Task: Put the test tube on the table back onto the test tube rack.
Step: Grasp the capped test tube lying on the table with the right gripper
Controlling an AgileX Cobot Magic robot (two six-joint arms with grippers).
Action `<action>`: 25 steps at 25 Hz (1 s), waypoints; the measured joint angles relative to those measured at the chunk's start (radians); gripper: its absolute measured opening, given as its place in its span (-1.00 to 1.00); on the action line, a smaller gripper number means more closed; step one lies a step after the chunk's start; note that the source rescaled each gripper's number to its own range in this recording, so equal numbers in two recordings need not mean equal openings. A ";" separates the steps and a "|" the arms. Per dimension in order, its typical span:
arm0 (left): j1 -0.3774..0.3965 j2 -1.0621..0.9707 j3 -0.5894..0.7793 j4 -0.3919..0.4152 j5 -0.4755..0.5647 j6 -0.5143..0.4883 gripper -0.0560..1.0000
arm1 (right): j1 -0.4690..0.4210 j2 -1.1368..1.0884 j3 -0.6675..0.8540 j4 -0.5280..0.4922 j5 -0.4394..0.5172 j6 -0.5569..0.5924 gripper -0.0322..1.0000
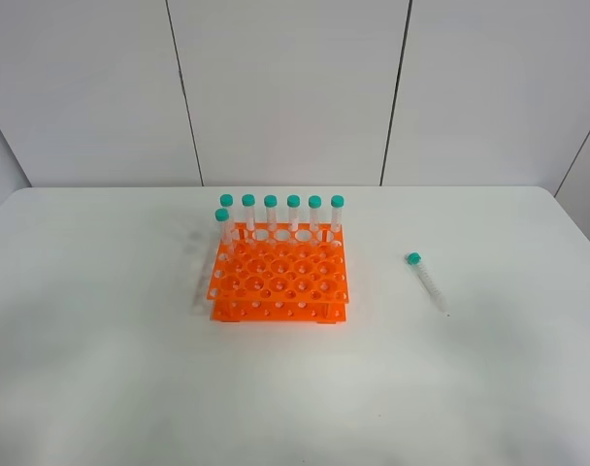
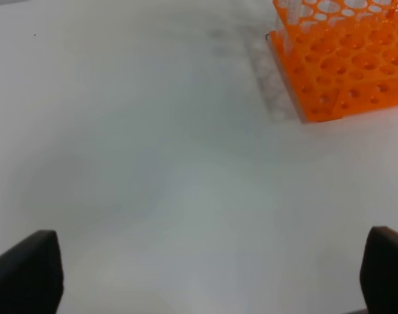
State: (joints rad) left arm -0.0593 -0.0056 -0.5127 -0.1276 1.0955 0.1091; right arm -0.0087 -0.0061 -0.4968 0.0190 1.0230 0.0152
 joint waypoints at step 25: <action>0.000 0.000 0.000 -0.022 -0.043 0.000 1.00 | 0.000 0.737 -0.454 0.440 -0.130 -0.326 0.60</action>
State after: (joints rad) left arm -0.0593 -0.0056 -0.5127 -0.1494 1.0525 0.1091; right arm -0.0087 0.7311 -0.9509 0.4592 0.8931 -0.3110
